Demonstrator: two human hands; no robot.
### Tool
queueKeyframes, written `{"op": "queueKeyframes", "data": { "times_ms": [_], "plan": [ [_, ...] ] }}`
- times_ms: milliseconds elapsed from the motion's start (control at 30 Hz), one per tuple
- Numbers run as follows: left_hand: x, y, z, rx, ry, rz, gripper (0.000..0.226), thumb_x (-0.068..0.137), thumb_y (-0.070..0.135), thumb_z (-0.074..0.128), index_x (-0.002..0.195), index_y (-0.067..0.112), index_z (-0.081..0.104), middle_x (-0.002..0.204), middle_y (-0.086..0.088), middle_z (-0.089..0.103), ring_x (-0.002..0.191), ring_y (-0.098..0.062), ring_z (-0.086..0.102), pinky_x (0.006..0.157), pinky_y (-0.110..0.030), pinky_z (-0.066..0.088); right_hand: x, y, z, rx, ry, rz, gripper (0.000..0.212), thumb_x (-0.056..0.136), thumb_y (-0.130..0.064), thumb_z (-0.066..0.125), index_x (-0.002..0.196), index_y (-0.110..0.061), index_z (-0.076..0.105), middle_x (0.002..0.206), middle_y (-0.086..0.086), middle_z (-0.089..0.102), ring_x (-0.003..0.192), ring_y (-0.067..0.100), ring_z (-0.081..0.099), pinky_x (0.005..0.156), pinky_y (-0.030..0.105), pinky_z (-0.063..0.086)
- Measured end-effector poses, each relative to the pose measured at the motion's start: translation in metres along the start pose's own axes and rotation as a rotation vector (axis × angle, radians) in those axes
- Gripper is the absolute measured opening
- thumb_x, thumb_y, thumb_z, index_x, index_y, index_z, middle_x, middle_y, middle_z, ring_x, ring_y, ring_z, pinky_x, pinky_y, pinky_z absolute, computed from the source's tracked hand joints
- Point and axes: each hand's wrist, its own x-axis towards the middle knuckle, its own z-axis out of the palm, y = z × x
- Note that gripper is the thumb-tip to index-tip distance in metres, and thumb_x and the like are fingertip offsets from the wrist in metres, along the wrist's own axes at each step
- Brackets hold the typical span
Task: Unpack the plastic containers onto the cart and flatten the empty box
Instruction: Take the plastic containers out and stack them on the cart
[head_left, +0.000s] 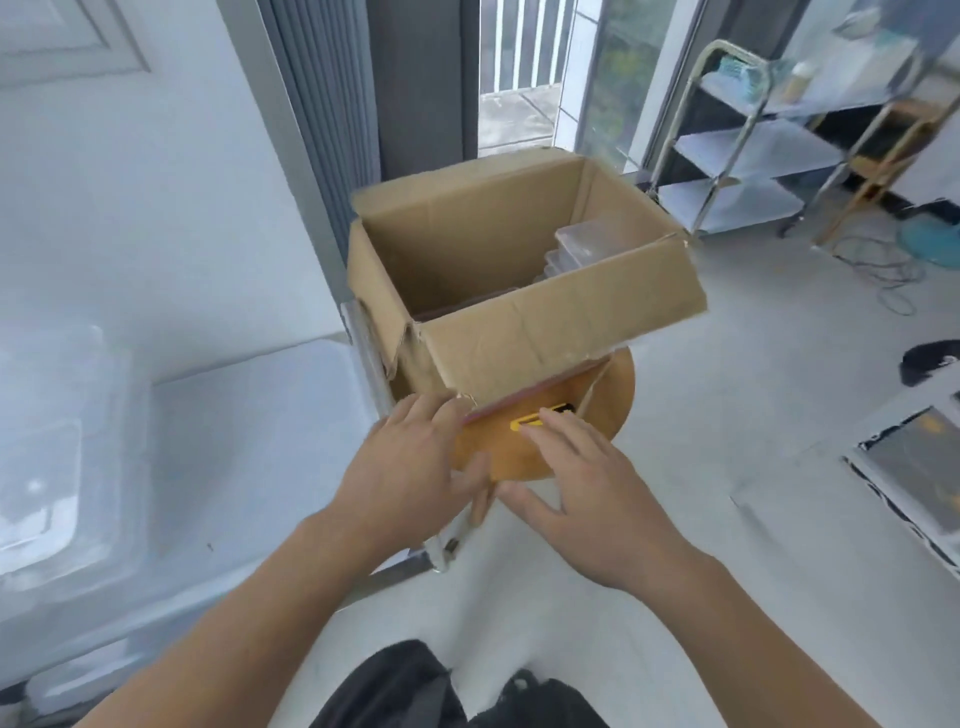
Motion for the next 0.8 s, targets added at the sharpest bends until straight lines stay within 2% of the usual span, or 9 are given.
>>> {"op": "queueKeyframes", "data": {
  "times_ms": [200,367,500,667,800],
  "plan": [
    [0.047,0.018,0.01,0.007,-0.049,0.041,0.056,0.098,0.053,0.043,0.148,0.027,0.039,0.156,0.009,0.034,0.144,-0.014,0.029,0.115,-0.032,0.028,0.018,0.043,-0.019,0.08,0.038,0.069,0.066,0.097,-0.062,0.042,0.153,-0.03,0.032,0.163,-0.013,0.019,0.149,0.006,0.012,0.122,0.031,0.018],
    [0.106,0.015,0.016,-0.017,-0.061,0.026,0.062,0.097,0.055,0.04,0.149,0.023,0.039,0.156,0.006,0.035,0.143,-0.016,0.031,0.115,-0.036,0.032,0.069,0.073,-0.045,0.043,0.036,0.069,0.063,0.098,-0.058,0.044,0.153,-0.03,0.032,0.162,-0.015,0.019,0.148,0.005,0.012,0.12,0.03,0.017],
    [0.165,0.009,0.008,-0.035,-0.048,0.005,0.085,0.078,0.068,0.017,0.144,0.021,0.045,0.152,0.007,0.04,0.139,-0.017,0.036,0.11,-0.034,0.035,0.13,0.088,-0.071,0.019,0.011,0.05,0.066,0.097,-0.061,0.043,0.154,-0.029,0.031,0.163,-0.013,0.018,0.15,0.007,0.011,0.122,0.032,0.017],
    [0.23,-0.008,0.003,-0.061,-0.03,-0.023,0.06,0.097,0.054,0.045,0.149,0.023,0.039,0.157,0.005,0.034,0.146,-0.016,0.027,0.115,-0.035,0.031,0.203,0.096,-0.096,-0.037,0.008,-0.01,0.068,0.096,-0.063,0.04,0.153,-0.026,0.033,0.162,-0.01,0.021,0.149,0.007,0.013,0.121,0.03,0.016],
    [0.26,-0.02,-0.001,-0.086,-0.052,-0.088,0.071,0.088,0.059,0.032,0.149,0.023,0.039,0.157,0.007,0.034,0.145,-0.014,0.027,0.113,-0.031,0.03,0.249,0.097,-0.108,-0.051,-0.046,-0.058,0.064,0.097,-0.059,0.042,0.153,-0.028,0.034,0.161,-0.013,0.022,0.148,0.004,0.014,0.119,0.028,0.016]
  ]
}}
